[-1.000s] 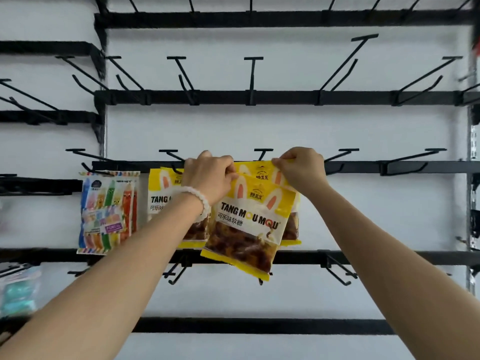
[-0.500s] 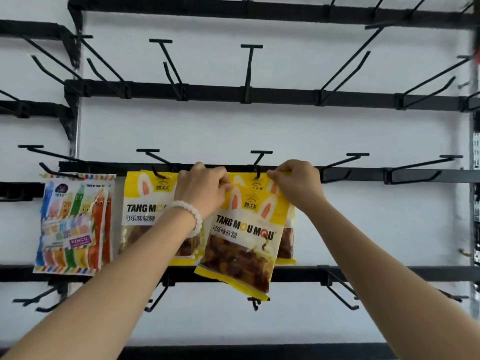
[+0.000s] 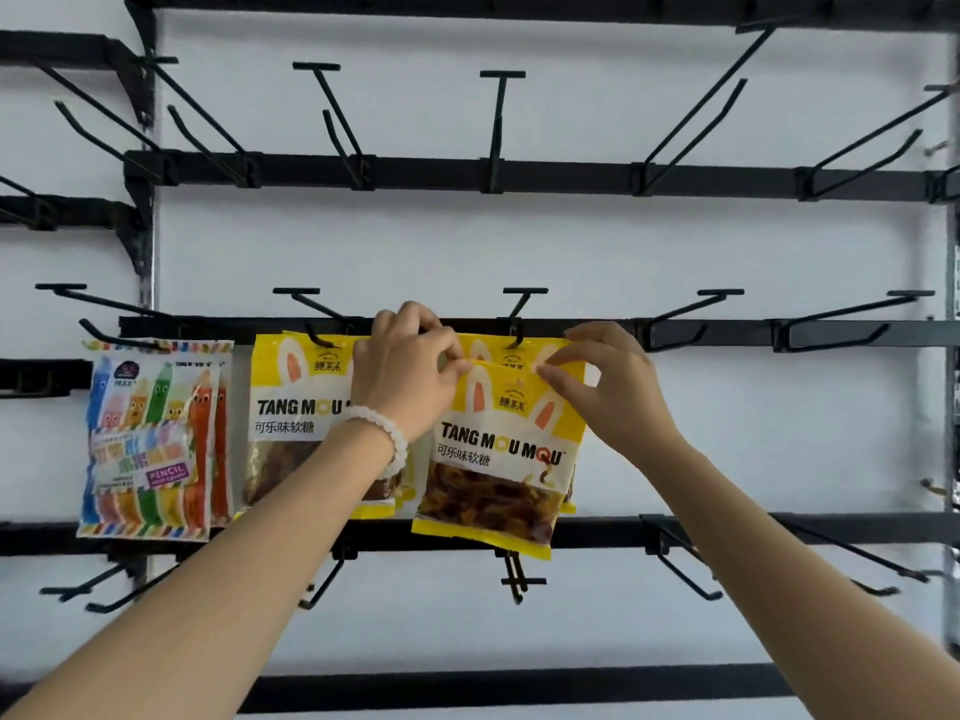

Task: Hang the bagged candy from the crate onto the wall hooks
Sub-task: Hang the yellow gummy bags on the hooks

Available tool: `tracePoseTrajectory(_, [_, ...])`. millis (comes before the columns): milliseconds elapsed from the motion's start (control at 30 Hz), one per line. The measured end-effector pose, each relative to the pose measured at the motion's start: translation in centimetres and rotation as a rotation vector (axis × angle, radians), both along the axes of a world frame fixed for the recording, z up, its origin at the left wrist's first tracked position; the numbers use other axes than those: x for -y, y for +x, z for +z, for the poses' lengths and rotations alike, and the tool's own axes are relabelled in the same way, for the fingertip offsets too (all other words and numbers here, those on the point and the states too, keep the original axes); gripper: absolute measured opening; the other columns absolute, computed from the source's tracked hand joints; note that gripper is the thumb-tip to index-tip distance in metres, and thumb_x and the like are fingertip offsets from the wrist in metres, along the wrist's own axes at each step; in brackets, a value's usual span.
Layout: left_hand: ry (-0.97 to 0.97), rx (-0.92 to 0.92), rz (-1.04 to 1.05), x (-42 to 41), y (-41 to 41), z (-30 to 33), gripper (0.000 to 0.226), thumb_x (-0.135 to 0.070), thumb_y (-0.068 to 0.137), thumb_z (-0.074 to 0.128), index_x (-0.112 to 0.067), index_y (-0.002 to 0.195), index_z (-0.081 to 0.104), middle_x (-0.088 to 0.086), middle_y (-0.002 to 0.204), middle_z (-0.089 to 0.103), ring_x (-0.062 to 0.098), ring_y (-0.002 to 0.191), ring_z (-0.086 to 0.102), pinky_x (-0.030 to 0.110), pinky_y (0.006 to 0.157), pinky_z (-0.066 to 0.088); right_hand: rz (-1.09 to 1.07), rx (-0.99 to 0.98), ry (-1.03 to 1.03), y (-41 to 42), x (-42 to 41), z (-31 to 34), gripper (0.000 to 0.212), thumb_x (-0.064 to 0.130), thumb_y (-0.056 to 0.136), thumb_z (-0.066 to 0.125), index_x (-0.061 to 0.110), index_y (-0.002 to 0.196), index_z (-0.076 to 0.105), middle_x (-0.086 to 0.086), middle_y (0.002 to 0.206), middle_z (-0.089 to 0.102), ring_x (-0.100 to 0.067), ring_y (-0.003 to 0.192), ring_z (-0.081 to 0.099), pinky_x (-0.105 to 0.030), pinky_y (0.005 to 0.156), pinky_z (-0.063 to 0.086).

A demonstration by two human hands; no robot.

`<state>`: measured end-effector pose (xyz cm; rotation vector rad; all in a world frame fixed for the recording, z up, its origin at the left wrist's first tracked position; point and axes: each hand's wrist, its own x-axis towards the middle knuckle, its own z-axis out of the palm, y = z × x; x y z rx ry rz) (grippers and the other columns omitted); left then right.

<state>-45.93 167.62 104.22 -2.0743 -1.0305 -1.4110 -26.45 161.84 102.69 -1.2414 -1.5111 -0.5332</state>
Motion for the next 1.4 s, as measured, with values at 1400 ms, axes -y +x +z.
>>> tracePoseTrajectory(1400, [0.057, -0.091, 0.090, 0.4, -0.6, 0.4, 0.031, -0.037, 0.092, 0.046, -0.024, 0.118, 0.054, 0.003, 0.115, 0.054, 0.024, 0.108, 0.048, 0.038, 0.080, 0.038, -0.319, 0.128, 0.165, -2.2, 0.1, -0.2, 0.021, 0.033, 0.086, 0.060, 0.015, 0.096, 0.065, -0.004, 0.107, 0.054, -0.023, 0.099, 0.052, -0.031, 0.065, 0.042])
